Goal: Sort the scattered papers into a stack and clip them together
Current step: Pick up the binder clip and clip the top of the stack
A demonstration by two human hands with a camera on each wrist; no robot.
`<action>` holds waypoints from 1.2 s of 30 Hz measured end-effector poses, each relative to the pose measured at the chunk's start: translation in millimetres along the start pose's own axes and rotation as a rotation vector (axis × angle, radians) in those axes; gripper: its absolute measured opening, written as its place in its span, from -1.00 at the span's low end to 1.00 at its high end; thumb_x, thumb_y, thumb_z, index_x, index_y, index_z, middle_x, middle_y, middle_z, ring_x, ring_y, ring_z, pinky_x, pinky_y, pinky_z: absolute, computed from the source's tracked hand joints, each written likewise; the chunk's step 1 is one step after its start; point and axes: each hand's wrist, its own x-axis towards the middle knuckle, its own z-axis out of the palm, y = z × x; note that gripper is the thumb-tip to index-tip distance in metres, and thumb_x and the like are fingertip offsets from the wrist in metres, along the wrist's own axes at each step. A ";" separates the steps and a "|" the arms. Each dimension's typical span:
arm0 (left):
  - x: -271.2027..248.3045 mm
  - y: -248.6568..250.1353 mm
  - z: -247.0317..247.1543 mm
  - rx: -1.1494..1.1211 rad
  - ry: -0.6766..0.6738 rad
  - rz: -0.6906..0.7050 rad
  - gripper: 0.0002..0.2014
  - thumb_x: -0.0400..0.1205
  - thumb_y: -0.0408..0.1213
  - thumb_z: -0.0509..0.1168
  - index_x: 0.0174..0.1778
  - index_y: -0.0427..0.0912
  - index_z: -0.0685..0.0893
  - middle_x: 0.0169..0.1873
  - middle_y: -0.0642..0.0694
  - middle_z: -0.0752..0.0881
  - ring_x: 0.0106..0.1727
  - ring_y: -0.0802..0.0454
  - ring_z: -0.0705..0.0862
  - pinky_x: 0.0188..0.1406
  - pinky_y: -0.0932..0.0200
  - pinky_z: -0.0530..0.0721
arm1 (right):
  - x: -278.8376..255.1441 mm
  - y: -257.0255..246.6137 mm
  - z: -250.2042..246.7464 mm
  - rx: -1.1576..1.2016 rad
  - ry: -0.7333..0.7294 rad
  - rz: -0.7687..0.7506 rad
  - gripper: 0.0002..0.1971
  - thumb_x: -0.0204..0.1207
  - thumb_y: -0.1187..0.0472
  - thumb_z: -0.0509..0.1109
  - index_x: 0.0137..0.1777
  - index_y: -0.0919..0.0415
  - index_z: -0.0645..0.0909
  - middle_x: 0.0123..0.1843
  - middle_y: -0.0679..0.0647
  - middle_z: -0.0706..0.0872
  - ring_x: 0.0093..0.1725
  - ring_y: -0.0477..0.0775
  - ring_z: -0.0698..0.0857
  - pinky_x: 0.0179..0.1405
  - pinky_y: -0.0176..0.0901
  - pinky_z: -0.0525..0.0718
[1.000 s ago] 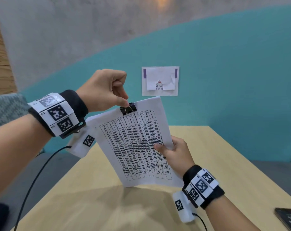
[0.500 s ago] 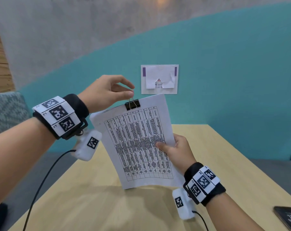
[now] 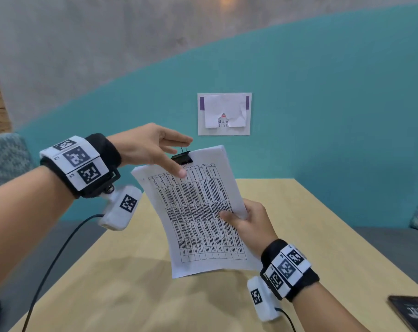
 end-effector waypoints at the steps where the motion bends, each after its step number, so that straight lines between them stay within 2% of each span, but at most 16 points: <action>1: -0.4 0.9 4.4 0.075 -0.037 -0.011 -0.16 0.11 0.09 0.72 0.40 0.18 0.72 0.28 0.28 0.79 0.31 0.25 0.74 0.46 0.10 0.59 | 0.1 -2.3 0.8 0.000 -0.004 -0.008 -0.64 0.46 -0.03 0.58 -0.13 0.32 0.69 -0.23 0.27 0.75 -0.26 0.14 0.62 -0.20 0.28 0.64; 5: 3.8 4.2 21.1 0.274 0.051 -0.032 -0.57 0.21 0.06 0.74 -0.15 -0.11 0.86 -0.21 -0.07 0.90 -0.14 -0.11 0.86 0.04 -0.18 0.82 | 1.9 -14.7 3.5 0.024 -0.015 0.002 -0.74 0.50 0.06 0.59 -0.02 0.26 0.75 -0.06 0.32 0.82 -0.08 0.49 0.73 0.04 0.48 0.69; 8: 9.0 4.4 25.3 0.313 0.162 -0.009 -0.60 0.25 0.04 0.74 -0.17 -0.10 0.82 -0.26 -0.09 0.86 -0.26 -0.05 0.75 -0.28 0.07 0.69 | 5.9 -15.5 2.9 0.007 0.005 0.039 -0.69 0.47 0.05 0.59 -0.09 0.32 0.70 -0.19 0.30 0.76 -0.25 0.29 0.65 -0.14 0.31 0.70; 10: 12.3 -2.0 26.0 0.326 0.245 0.035 -0.46 0.24 0.15 0.72 0.06 0.06 0.75 -0.03 0.09 0.83 0.00 0.05 0.74 -0.06 0.15 0.67 | 8.3 -15.5 -0.6 0.033 0.040 0.099 -0.91 0.50 0.20 0.60 -0.11 0.19 0.76 -0.18 0.15 0.84 -0.20 0.13 0.75 -0.04 0.23 0.75; 13: 20.4 -21.1 29.6 0.385 0.529 0.054 -0.03 0.24 0.33 0.60 0.56 0.11 0.47 0.53 -0.05 0.59 0.59 -0.15 0.46 0.65 -0.26 0.34 | 7.8 -18.6 -9.7 0.092 0.089 0.174 -0.86 0.51 0.32 0.59 0.00 0.11 0.76 -0.05 0.13 0.89 -0.02 0.21 0.86 0.16 0.23 0.80; 15: 22.0 -35.7 38.6 0.390 0.755 0.011 0.06 0.30 0.26 0.60 0.69 0.07 0.29 0.70 -0.15 0.36 0.74 -0.27 0.22 0.75 -0.39 0.00 | 8.8 -17.1 -17.4 0.136 0.129 0.222 -0.80 0.49 0.33 0.59 0.08 0.15 0.74 -0.01 0.12 0.89 0.03 0.19 0.86 0.24 0.24 0.78; 16: 21.3 -43.0 46.2 0.329 0.802 -0.022 0.08 0.33 0.18 0.61 0.72 0.03 0.23 0.72 -0.17 0.32 0.75 -0.29 0.18 0.75 -0.39 -0.01 | 9.6 -14.4 -21.5 0.173 0.143 0.250 -0.77 0.48 0.34 0.60 0.11 0.17 0.74 0.01 0.12 0.90 0.07 0.17 0.86 0.28 0.24 0.76; 19: 13.7 -57.0 78.7 -0.200 0.569 -0.212 0.03 0.41 0.00 0.66 0.71 -0.06 0.21 0.63 -0.24 0.44 0.62 -0.26 0.43 0.63 -0.27 0.40 | 10.6 -9.9 -31.9 0.301 0.176 0.346 -0.65 0.47 0.43 0.57 0.25 0.25 0.72 0.13 0.13 0.88 0.20 0.20 0.83 0.39 0.24 0.68; 21: 5.1 -61.1 101.6 -0.477 0.299 -0.352 -0.40 0.54 -0.11 0.59 0.46 -0.13 0.53 0.34 -0.27 0.71 0.22 -0.15 0.73 0.23 -0.08 0.72 | 9.5 -5.4 -39.6 0.393 0.178 0.418 -0.61 0.48 0.49 0.54 0.31 0.33 0.68 0.20 0.22 0.85 0.27 0.30 0.79 0.43 0.29 0.65; 23: 0.0 -67.9 122.0 -0.524 0.209 -0.381 -0.81 0.61 -0.29 0.50 0.11 -0.14 0.72 0.01 -0.23 0.84 -0.20 -0.05 0.76 -0.22 0.12 0.72 | 7.5 -0.3 -45.8 0.383 0.155 0.515 -0.58 0.47 0.48 0.53 0.33 0.32 0.67 0.22 0.23 0.84 0.28 0.34 0.78 0.43 0.30 0.63; 24: -0.9 -72.6 131.4 -0.509 0.207 -0.375 -0.87 0.61 -0.36 0.48 0.04 -0.16 0.74 -0.08 -0.21 0.85 -0.31 -0.02 0.75 -0.31 0.14 0.70 | 6.1 3.1 -48.2 0.331 0.134 0.555 -0.59 0.47 0.47 0.54 0.33 0.30 0.68 0.22 0.22 0.85 0.28 0.33 0.79 0.44 0.30 0.63; 27: -0.3 -84.5 155.9 -0.477 0.171 -0.408 -0.90 0.60 -0.45 0.47 -0.06 -0.19 0.71 -0.14 -0.25 0.87 -0.27 -0.14 0.82 -0.27 0.01 0.81 | -0.8 12.7 -51.5 0.141 0.064 0.682 -0.79 0.51 0.50 0.47 0.12 0.36 0.71 0.12 0.28 0.83 0.15 0.31 0.79 0.33 0.23 0.69; 30: -0.6 -90.2 176.5 -0.414 0.090 -0.467 -0.90 0.61 -0.44 0.48 -0.08 -0.22 0.70 -0.12 -0.29 0.87 -0.13 -0.24 0.88 -0.28 -0.03 0.85 | -5.4 25.2 -55.6 -0.040 0.032 0.829 -0.81 0.36 0.59 0.36 -0.29 0.32 0.51 -0.14 0.24 0.60 -0.17 0.22 0.61 -0.14 -0.01 0.60; 32: 0.0 -94.5 187.2 -0.365 0.027 -0.489 -0.91 0.61 -0.41 0.50 -0.07 -0.23 0.71 -0.15 -0.26 0.87 -0.20 -0.19 0.87 -0.36 0.03 0.83 | -7.1 42.8 -61.3 -0.164 -0.034 0.879 -0.84 0.15 0.53 0.44 -0.27 0.38 0.58 -0.07 0.32 0.64 -0.10 0.24 0.62 -0.10 0.05 0.56; 34: 2.0 -100.5 193.9 -0.262 -0.023 -0.503 -0.88 0.57 -0.35 0.55 -0.05 -0.23 0.75 -0.16 -0.21 0.87 -0.17 -0.16 0.87 -0.25 -0.01 0.86 | -6.1 61.9 -68.7 -0.238 -0.107 0.895 -0.60 0.03 0.46 0.48 -0.07 0.57 0.66 0.07 0.45 0.78 -0.06 0.26 0.72 -0.06 0.11 0.62; 36: 2.9 -104.4 195.1 -0.139 -0.067 -0.521 -0.80 0.53 -0.28 0.59 -0.01 -0.24 0.77 -0.16 -0.19 0.86 -0.09 -0.19 0.87 -0.07 -0.06 0.87 | -14.6 35.4 -63.3 -0.377 -0.184 0.884 -0.60 0.19 0.41 0.53 0.06 0.51 0.69 0.01 0.39 0.76 -0.12 0.19 0.69 -0.12 0.02 0.65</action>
